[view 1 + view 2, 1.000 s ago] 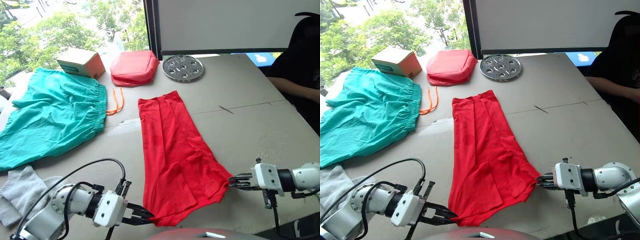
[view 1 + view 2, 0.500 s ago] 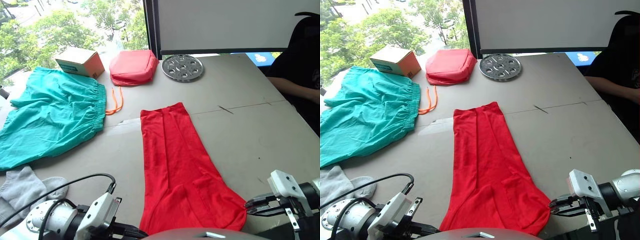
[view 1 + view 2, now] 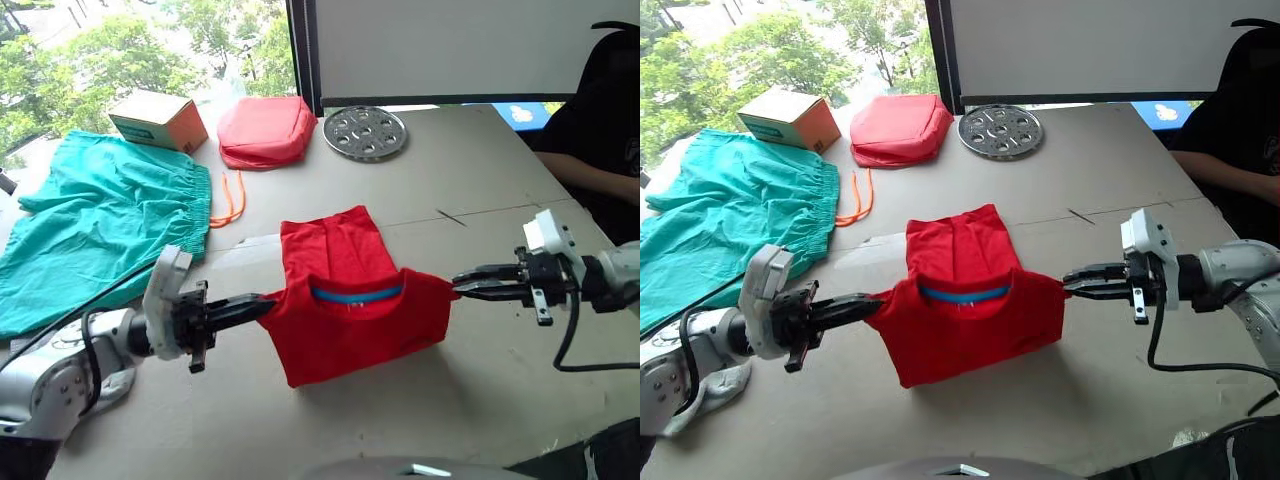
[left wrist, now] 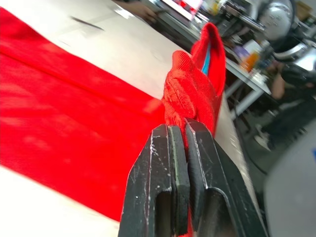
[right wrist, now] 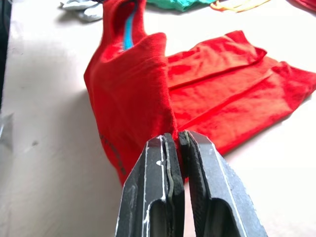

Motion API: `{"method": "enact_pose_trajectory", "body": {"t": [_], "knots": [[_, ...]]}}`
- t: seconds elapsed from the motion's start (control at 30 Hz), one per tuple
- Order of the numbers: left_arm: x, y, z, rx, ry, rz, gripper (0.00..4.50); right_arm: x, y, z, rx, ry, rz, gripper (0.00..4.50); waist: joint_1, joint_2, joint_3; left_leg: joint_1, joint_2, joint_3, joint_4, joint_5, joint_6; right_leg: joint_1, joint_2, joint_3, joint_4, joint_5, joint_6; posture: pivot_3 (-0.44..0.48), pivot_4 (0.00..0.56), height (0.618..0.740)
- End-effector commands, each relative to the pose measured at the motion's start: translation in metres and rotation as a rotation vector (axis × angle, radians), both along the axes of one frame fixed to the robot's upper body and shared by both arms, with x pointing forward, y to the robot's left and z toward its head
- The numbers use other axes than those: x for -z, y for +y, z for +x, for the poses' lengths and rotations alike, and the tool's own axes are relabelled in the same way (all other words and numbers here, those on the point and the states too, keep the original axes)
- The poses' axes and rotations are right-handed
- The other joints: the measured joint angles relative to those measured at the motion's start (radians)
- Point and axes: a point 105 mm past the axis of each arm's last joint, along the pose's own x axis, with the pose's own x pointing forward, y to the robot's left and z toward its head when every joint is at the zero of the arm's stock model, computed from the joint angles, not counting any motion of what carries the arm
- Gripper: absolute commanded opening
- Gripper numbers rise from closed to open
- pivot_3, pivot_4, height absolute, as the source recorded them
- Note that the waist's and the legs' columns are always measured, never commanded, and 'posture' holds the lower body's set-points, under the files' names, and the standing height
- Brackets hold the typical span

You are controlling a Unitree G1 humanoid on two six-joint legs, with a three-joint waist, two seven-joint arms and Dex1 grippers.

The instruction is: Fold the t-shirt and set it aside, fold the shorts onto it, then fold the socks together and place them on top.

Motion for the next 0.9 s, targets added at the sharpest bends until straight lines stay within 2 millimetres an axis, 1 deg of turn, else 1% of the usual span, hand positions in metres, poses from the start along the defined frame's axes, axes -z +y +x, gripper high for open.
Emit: {"method": "enact_pose_trajectory", "body": {"t": [0.03, 0.1, 0.17, 0.3, 0.43, 0.5, 0.57, 0.67, 0.73, 0.83, 0.9], "knots": [[0.000, 0.013, 0.026, -0.133, 0.007, -0.026, 0.05, 0.005, 0.007, 0.040, 0.120, -0.019, -0.046, 0.01, -0.002, -0.001, 0.000, -0.001, 0.000, 0.000, 0.000, 0.000, 0.000, -0.001, 0.000, 0.000, -0.001, 0.000, 0.000, 0.000, 0.150, 0.740], [-0.002, 0.013, 0.033, -0.149, -0.007, -0.012, 0.05, 0.003, 0.018, 0.058, 0.146, -0.039, -0.054, 0.01, -0.003, -0.002, 0.000, -0.006, 0.000, -0.001, 0.000, 0.001, -0.001, -0.005, 0.000, 0.000, -0.001, 0.001, 0.000, 0.000, 0.150, 0.740], [-0.004, 0.011, 0.038, -0.164, -0.020, 0.006, 0.05, 0.001, 0.027, 0.079, 0.198, -0.041, -0.054, 0.01, -0.005, -0.001, 0.000, -0.006, -0.001, 0.001, 0.000, 0.001, -0.002, -0.006, -0.002, 0.000, -0.001, 0.001, -0.001, 0.000, 0.150, 0.740], [-0.011, 0.011, 0.053, -0.236, -0.046, -0.004, 0.05, -0.001, 0.037, 0.104, 0.261, -0.029, -0.050, 0.01, 0.000, -0.001, 0.000, -0.005, -0.001, 0.000, 0.000, 0.002, -0.002, -0.005, -0.001, -0.001, 0.000, 0.003, -0.004, 0.000, 0.150, 0.740], [-0.021, 0.017, 0.068, -0.310, -0.077, -0.008, 0.05, -0.003, 0.044, 0.118, 0.286, -0.043, -0.050, 0.01, 0.001, -0.002, -0.001, -0.006, -0.002, -0.002, 0.001, 0.002, -0.003, -0.005, -0.002, -0.001, 0.001, 0.003, -0.004, 0.000, 0.150, 0.740], [-0.024, 0.020, 0.073, -0.337, -0.085, -0.003, 0.05, -0.005, 0.046, 0.124, 0.302, -0.055, -0.044, 0.01, -0.002, -0.002, -0.001, -0.007, -0.003, -0.002, 0.001, 0.002, -0.003, -0.005, -0.002, -0.001, 0.001, 0.005, -0.001, 0.000, 0.150, 0.740], [-0.027, 0.023, 0.080, -0.366, -0.092, 0.007, 0.05, -0.008, 0.047, 0.133, 0.333, -0.067, -0.035, 0.01, -0.006, -0.001, 0.000, -0.007, -0.003, -0.001, 0.000, 0.004, -0.007, -0.006, -0.002, -0.001, 0.001, 0.005, 0.000, 0.000, 0.150, 0.740], [-0.022, 0.027, 0.095, -0.421, -0.072, 0.045, 0.05, -0.009, 0.048, 0.147, 0.389, -0.087, -0.039, 0.01, -0.012, -0.001, 0.000, -0.006, -0.003, -0.001, -0.001, 0.004, -0.007, -0.006, -0.002, -0.001, 0.001, 0.005, 0.000, 0.000, 0.150, 0.740], [-0.014, 0.027, 0.102, -0.437, -0.046, 0.100, 0.05, -0.006, 0.049, 0.152, 0.403, -0.086, -0.050, 0.01, -0.015, -0.001, 0.000, -0.006, -0.003, -0.001, -0.001, 0.004, -0.007, -0.006, -0.002, -0.002, 0.001, 0.005, 0.000, 0.000, 0.150, 0.740], [-0.001, 0.028, 0.109, -0.451, -0.014, 0.180, 0.05, -0.003, 0.053, 0.161, 0.425, -0.076, -0.052, 0.01, -0.022, -0.001, 0.000, -0.006, -0.004, 0.000, -0.001, 0.004, -0.007, -0.006, -0.002, -0.001, 0.001, 0.005, 0.000, 0.000, 0.150, 0.740], [0.009, 0.028, 0.109, -0.433, -0.009, 0.237, 0.05, 0.000, 0.056, 0.165, 0.432, -0.061, -0.056, 0.01, -0.028, -0.001, 0.000, -0.006, -0.004, 0.000, -0.001, 0.004, -0.007, -0.006, -0.002, -0.001, 0.002, 0.005, 0.000, 0.000, 0.150, 0.740]]}}
